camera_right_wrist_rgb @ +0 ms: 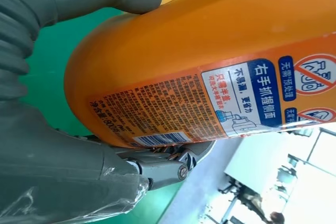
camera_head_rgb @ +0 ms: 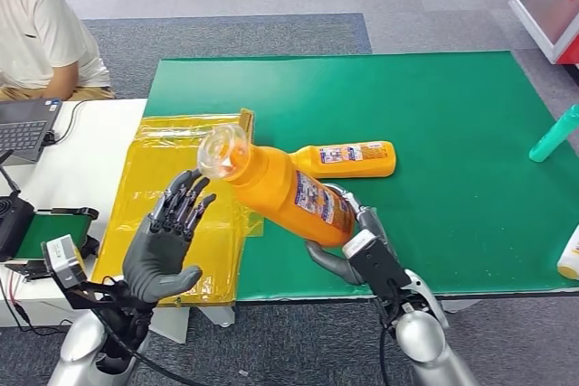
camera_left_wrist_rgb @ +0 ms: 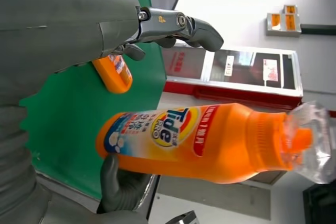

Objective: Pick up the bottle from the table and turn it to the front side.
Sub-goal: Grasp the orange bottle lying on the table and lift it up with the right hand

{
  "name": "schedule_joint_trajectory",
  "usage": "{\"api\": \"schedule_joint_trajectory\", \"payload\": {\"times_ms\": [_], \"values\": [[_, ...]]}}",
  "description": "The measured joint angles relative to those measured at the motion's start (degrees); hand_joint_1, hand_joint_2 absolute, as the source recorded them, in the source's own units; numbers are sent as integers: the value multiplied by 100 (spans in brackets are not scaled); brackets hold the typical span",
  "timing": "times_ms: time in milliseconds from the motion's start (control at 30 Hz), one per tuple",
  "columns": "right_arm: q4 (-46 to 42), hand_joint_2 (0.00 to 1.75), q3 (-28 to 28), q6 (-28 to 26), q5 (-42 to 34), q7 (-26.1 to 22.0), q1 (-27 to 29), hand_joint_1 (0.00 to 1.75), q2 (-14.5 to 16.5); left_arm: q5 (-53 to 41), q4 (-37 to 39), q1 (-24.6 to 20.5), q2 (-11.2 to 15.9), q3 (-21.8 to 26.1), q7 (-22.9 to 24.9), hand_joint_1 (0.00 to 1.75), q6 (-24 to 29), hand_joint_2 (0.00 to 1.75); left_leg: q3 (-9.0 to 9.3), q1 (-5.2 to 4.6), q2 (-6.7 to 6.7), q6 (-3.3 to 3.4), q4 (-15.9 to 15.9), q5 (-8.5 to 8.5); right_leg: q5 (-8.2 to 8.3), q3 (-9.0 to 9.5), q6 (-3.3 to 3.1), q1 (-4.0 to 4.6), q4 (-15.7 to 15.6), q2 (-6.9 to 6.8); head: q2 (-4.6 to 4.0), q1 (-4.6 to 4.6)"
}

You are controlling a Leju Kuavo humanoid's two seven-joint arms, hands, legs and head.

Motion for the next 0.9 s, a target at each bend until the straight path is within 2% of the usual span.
{"api": "schedule_joint_trajectory", "payload": {"times_ms": [467, 900], "values": [[-298, 175, 435, -168, 169, -9, 3, 175, 127, -185, 49, -162, -28, -122, -102, 0, 160, 175, -1, 0, 0, -1, 0, -1, -1, -1, 0, 1, 0, 0, 1, 1], [-310, 175, 899, -82, 187, 44, -141, 175, 117, 139, 69, -517, -14, -103, -74, 0, -92, 175, -1, 0, 0, -4, 0, 3, 0, -1, -1, 1, 0, 0, 0, 0]]}}
